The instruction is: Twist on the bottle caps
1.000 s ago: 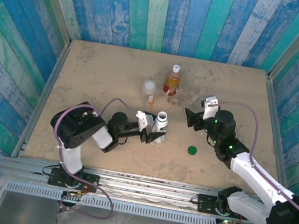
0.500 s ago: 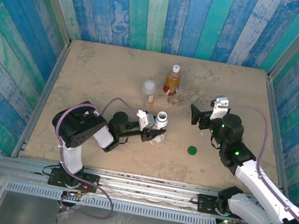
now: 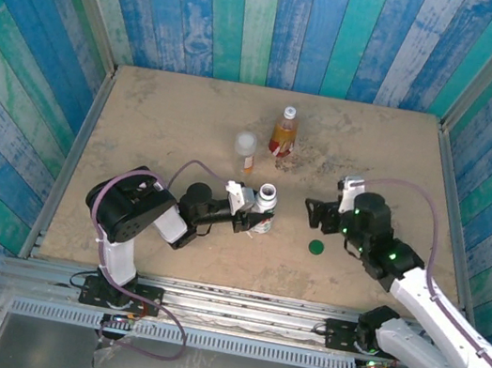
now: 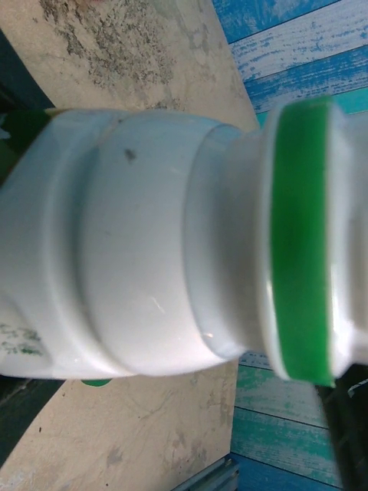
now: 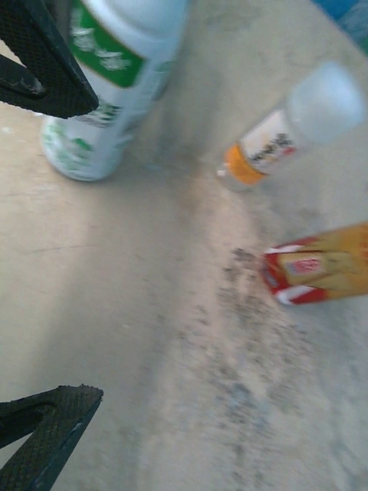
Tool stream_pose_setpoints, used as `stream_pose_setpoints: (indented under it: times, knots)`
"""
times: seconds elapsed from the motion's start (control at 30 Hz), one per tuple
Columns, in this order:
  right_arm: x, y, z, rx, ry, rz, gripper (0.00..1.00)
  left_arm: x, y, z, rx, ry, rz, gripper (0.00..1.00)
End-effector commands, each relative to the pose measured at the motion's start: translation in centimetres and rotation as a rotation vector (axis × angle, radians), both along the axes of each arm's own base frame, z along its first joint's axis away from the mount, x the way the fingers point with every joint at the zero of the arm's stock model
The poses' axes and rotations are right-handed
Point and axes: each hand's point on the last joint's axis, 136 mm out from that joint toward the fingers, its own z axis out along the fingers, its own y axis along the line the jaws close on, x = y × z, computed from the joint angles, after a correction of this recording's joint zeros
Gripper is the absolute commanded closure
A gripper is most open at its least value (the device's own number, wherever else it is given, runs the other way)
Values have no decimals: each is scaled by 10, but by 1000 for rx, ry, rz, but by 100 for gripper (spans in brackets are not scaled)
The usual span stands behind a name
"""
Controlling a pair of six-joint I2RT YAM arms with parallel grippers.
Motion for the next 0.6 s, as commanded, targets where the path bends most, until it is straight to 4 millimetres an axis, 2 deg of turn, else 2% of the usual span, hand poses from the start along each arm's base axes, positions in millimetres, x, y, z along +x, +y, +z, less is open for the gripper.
stream_pose_setpoints:
  times: [0.0, 0.1, 0.23, 0.4, 0.57]
  knots:
    - [-27, -14, -41, -110, 125, -97, 12, 0, -4, -10, 28, 2, -17, 46]
    - [-45, -18, -66, -179, 179, -140, 18, -1, -4, -10, 31, 6, -22, 46]
    - [-59, -21, -94, -178, 271, -155, 23, 0, -4, -10, 34, 4, -18, 46]
    - [-56, -25, -105, -188, 281, -205, 35, -1, -5, -10, 39, 9, -27, 45]
    - [-54, -18, -115, -206, 314, -190, 38, -1, -4, -11, 49, 8, -23, 45]
